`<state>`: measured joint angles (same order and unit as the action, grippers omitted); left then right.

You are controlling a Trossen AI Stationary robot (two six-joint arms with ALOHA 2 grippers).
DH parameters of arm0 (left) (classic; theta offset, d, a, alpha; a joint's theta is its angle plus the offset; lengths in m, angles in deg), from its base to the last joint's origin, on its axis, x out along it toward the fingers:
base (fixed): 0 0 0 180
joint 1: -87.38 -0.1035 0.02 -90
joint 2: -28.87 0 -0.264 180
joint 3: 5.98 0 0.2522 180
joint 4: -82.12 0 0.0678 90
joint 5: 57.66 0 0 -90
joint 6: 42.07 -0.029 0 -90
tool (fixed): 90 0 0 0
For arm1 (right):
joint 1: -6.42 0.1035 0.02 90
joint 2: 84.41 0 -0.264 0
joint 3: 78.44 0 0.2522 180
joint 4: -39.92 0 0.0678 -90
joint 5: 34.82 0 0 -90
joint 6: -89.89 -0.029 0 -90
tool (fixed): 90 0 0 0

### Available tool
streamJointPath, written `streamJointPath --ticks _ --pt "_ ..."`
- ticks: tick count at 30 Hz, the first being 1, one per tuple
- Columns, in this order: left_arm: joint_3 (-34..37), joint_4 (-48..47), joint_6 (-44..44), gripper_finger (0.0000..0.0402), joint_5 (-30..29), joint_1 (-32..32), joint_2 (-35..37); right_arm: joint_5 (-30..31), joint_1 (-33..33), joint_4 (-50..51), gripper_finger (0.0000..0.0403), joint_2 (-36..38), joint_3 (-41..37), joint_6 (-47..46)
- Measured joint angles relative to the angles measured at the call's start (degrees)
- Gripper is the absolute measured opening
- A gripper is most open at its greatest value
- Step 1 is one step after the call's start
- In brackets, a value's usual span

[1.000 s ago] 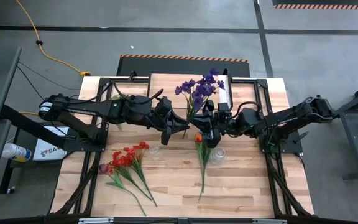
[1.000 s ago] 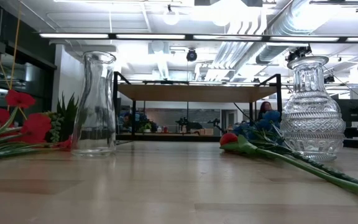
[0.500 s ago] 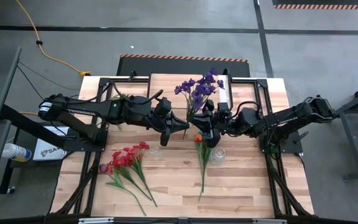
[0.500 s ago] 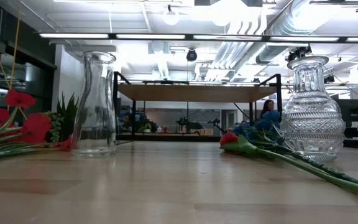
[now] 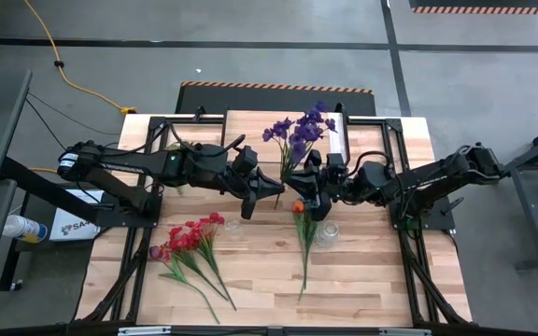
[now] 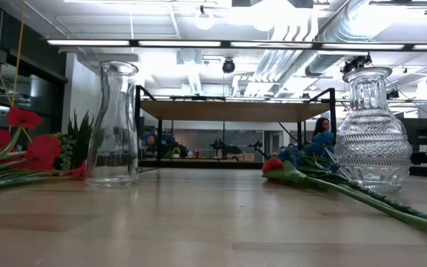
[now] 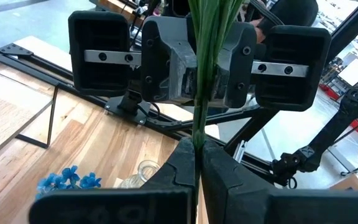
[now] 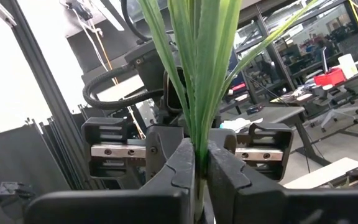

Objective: Pick and place flowers into a vace then onto a shelf
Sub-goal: Put the purple flower into the left transparent flower vase

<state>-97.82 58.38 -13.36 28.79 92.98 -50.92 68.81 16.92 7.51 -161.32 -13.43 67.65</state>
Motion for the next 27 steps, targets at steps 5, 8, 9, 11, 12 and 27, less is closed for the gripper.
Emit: streamJointPath --ticks 5,8,9,11,12,27 --pt "0.0 0.1 0.0 0.0040 0.0 0.0 0.0 -0.1 0.0 0.2 0.0033 0.3 0.0 0.1" --pt "0.0 0.2 -0.1 0.0040 -0.1 0.0 0.0 -0.1 0.0 0.1 0.0036 0.4 0.0 0.1" --pt "0.0 0.1 -0.3 0.0040 -0.1 0.0 0.0 -0.2 0.0 0.1 0.0036 0.4 0.0 0.1" --pt "0.0 0.2 -0.6 0.0040 -0.1 0.0 0.0 -0.4 0.0 0.1 0.0035 0.4 0.0 0.0" --pt "0.0 0.2 -1.0 0.0040 -0.1 0.0 0.0 -0.4 0.0 0.2 0.0035 0.4 0.0 -0.2" --pt "0.0 -0.4 -3.4 0.0040 -1.8 -0.4 0.3 -4.7 0.0 0.1 0.0070 0.5 0.0 -0.9"
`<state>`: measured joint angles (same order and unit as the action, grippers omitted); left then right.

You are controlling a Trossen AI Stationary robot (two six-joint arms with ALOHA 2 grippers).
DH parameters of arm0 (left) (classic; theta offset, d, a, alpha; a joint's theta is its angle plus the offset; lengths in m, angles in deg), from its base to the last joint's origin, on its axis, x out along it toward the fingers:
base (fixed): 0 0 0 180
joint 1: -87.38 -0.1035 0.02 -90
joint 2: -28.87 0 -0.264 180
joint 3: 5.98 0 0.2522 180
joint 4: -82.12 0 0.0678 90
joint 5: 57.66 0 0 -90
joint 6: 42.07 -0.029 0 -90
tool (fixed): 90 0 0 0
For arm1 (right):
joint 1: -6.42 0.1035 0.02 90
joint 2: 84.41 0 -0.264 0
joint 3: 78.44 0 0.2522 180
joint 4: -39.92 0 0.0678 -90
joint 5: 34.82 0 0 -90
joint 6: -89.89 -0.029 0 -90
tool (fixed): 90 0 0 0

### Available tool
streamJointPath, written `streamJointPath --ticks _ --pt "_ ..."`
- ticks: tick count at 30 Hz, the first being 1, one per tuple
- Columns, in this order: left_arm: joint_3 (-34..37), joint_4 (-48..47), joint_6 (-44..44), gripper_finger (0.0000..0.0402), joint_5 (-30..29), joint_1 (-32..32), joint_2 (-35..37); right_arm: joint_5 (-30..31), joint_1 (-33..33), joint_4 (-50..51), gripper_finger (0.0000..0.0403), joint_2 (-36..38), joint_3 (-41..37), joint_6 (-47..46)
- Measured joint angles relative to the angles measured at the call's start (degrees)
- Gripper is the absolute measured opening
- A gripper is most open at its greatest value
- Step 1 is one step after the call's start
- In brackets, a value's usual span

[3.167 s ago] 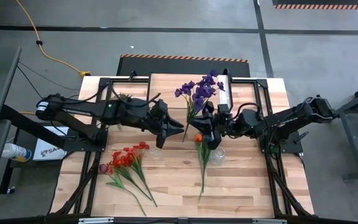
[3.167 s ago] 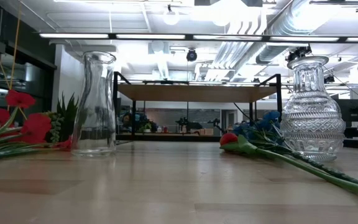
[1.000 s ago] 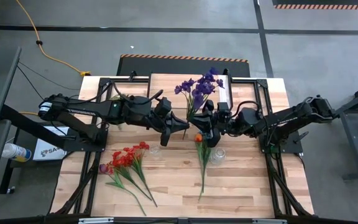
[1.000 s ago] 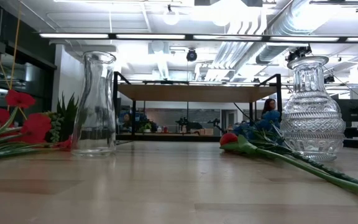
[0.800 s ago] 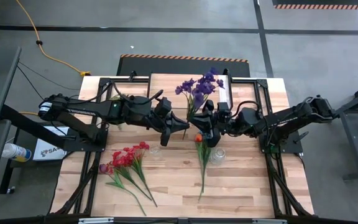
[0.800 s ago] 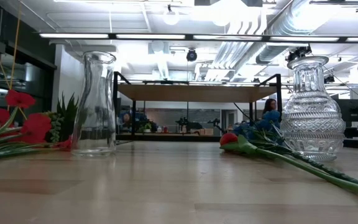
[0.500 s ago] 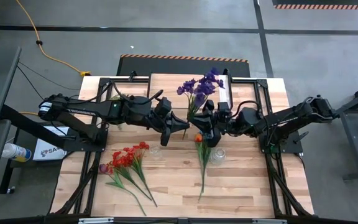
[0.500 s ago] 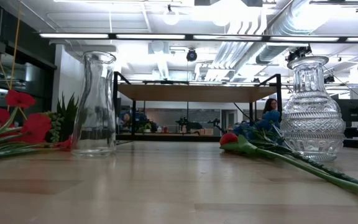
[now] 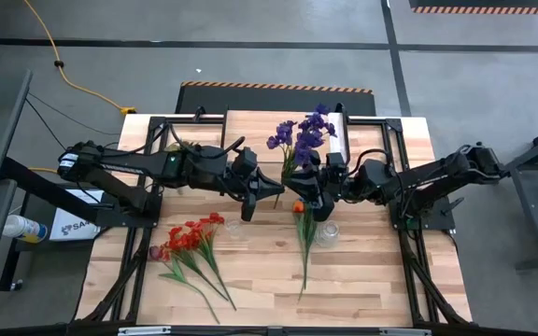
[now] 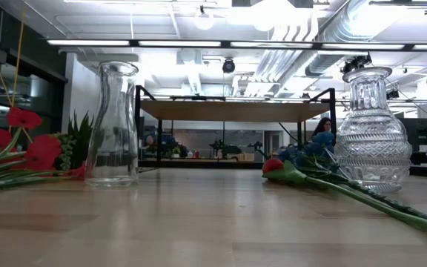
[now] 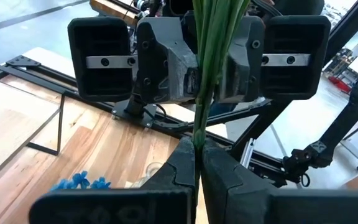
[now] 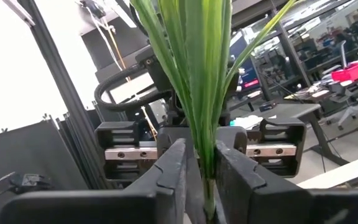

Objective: Pick and place flowers into a vace then onto a shelf
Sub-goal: Put the purple flower into the left transparent flower vase

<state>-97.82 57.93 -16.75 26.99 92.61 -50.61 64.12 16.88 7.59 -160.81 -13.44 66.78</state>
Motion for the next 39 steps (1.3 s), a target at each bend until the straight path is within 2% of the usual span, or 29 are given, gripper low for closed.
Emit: streamJointPath --ticks 13,18,24,31,39 --pt "0.0 -1.7 -1.1 0.0040 -3.0 -0.3 1.9 -2.1 -0.1 1.4 0.0091 0.4 0.0 0.1" --pt "0.0 -4.3 -0.6 0.0040 -10.6 -1.0 2.6 -8.1 0.6 3.8 0.0102 2.3 0.0 0.2" --pt "0.0 -6.4 -0.9 0.0040 -9.1 -1.8 4.5 -9.6 1.9 6.4 0.0103 4.3 0.0 1.6" --pt "0.0 -6.9 -1.4 0.0040 -9.0 -2.7 6.8 -7.8 2.2 17.2 0.0103 6.4 0.0 1.5" --pt "0.0 -14.5 0.4 0.0040 -9.8 -1.6 11.1 -7.5 2.2 22.0 0.0103 6.8 0.0 2.0"
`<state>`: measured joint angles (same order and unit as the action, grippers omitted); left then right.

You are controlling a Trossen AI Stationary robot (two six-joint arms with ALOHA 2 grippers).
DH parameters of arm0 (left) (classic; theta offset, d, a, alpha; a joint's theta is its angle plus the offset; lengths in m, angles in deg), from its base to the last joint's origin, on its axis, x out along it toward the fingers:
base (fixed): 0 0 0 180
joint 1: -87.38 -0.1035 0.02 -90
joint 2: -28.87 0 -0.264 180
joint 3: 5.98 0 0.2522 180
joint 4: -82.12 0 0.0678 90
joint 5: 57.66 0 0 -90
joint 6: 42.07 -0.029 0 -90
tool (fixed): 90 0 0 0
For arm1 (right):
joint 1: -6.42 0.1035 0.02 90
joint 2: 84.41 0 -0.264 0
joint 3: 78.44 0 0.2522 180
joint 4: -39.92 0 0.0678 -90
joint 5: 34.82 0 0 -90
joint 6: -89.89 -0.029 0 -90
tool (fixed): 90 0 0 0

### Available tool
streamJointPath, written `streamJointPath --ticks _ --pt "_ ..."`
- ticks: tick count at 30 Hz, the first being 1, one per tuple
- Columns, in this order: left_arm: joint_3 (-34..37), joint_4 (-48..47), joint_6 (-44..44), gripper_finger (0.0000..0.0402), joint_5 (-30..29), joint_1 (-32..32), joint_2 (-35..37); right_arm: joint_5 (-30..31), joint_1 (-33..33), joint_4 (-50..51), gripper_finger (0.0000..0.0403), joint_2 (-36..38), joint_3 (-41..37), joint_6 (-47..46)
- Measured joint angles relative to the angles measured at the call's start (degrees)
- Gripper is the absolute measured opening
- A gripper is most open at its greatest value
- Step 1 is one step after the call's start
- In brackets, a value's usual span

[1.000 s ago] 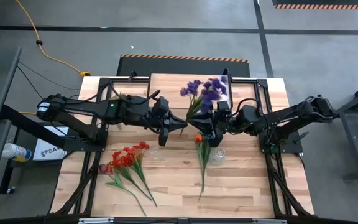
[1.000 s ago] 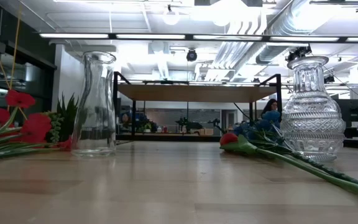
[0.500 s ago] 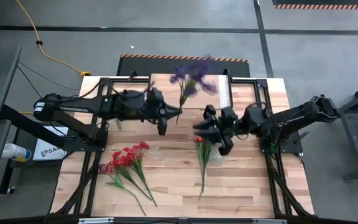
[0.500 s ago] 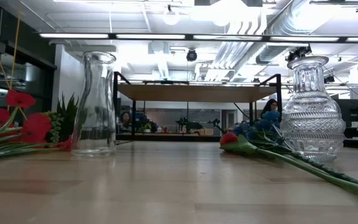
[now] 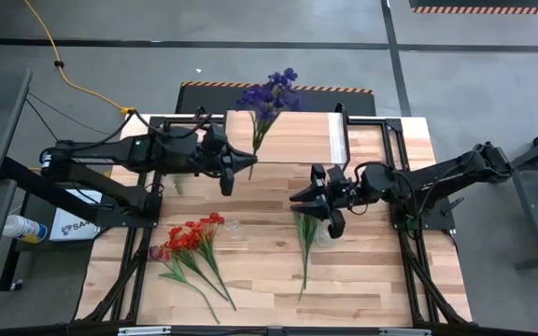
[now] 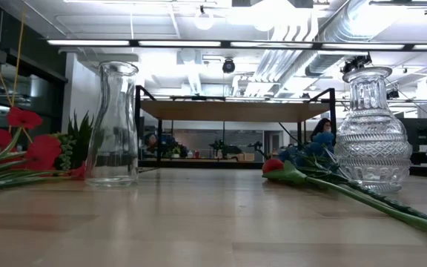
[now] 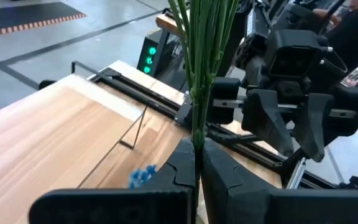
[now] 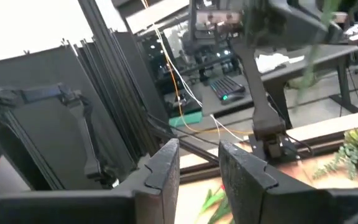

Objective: Pick and place flowers into a vace then onto a shelf
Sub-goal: Put the purple flower into the left transparent flower vase

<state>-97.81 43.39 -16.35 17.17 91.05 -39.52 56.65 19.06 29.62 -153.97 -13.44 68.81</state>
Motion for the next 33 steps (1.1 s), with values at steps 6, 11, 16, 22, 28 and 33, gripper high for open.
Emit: streamJointPath --ticks 6,11,16,22,28,33 --pt "0.0 -2.9 0.2 0.0040 -3.1 4.9 3.1 0.0 -0.1 0.5 0.0103 0.0 0.0 1.3" --pt "0.0 -6.0 1.3 0.0040 -9.6 11.5 4.7 1.6 -0.2 0.4 0.0103 0.0 0.0 2.1" --pt "0.0 -7.6 1.7 0.0040 -18.7 19.9 5.4 2.8 -0.3 0.3 0.0103 0.0 0.0 2.8" --pt "0.0 -11.2 4.4 0.0040 -32.1 31.0 5.3 5.9 -0.3 -0.6 0.0103 0.0 0.0 3.6" --pt "2.9 -11.6 9.3 0.0040 -49.0 42.7 5.1 9.0 -0.3 -0.7 0.0103 0.0 0.0 4.6" --pt "7.5 -11.6 16.4 0.0040 -60.7 49.8 5.1 10.7 -0.3 -2.3 0.0103 0.0 0.0 5.3"
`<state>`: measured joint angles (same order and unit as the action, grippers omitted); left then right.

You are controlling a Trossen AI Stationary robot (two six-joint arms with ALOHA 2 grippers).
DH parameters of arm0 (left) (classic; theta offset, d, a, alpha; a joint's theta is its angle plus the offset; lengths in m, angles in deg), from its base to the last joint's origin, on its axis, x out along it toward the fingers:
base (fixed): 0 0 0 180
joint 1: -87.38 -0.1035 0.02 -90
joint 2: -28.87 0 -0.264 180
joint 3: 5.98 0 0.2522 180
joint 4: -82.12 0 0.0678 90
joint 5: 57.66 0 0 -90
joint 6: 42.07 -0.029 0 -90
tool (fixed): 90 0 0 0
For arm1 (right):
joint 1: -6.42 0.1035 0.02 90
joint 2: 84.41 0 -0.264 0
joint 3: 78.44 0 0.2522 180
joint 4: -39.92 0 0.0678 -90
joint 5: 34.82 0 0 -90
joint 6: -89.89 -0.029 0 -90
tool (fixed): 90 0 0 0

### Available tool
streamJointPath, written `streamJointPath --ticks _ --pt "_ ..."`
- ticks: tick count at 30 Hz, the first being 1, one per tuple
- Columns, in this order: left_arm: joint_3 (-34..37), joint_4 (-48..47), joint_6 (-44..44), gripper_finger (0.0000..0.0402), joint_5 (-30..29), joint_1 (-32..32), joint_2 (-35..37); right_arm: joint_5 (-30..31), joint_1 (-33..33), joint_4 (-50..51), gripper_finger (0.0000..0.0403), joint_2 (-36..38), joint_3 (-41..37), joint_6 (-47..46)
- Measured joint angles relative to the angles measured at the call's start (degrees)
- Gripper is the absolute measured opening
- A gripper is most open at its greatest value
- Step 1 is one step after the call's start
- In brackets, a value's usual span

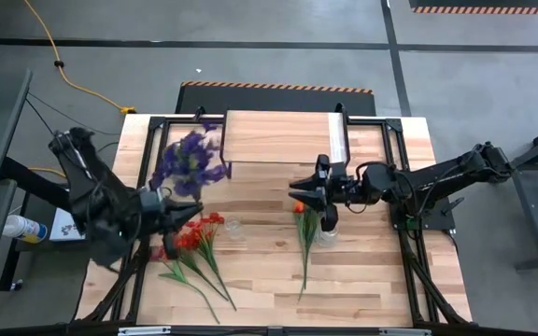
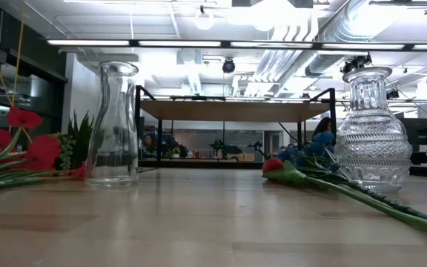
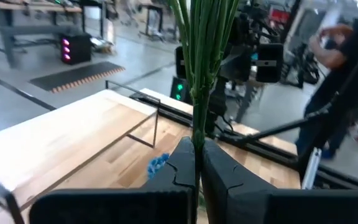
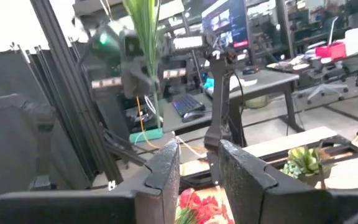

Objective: Pick and place flowers into a vace then onto a shelf
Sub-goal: Put the purple flower into the left transparent flower vase

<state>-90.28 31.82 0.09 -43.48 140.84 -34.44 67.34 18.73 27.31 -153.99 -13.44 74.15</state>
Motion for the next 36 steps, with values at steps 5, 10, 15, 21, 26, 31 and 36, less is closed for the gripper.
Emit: streamJointPath --ticks 5,10,15,21,26,31,36 --pt "5.5 0.5 8.1 0.0040 -8.0 2.9 -0.2 1.3 0.0 -2.1 0.0103 0.0 0.0 1.7" --pt "10.5 0.5 15.2 0.0040 -11.6 2.8 -0.7 2.6 0.0 -2.2 0.0103 0.0 0.0 1.9" --pt "14.4 0.5 21.4 0.0040 -14.3 2.5 -0.7 3.3 0.0 -2.2 0.0103 0.0 0.0 2.3" --pt "17.9 2.9 25.9 0.0040 -14.1 -0.3 -0.7 5.0 0.0 -2.2 0.0103 0.0 0.0 3.4" --pt "18.7 5.3 25.9 0.0040 -11.5 -3.1 -3.3 6.4 -0.1 -2.2 0.0103 0.0 0.0 4.4" --pt "18.7 7.9 25.8 0.0040 -8.0 -5.4 -5.9 6.5 -1.2 -2.2 0.0103 0.0 0.0 4.5" --pt "18.7 10.4 25.7 0.0040 -5.7 -6.9 -7.8 6.4 -2.3 -2.2 0.0103 0.0 0.0 4.5"
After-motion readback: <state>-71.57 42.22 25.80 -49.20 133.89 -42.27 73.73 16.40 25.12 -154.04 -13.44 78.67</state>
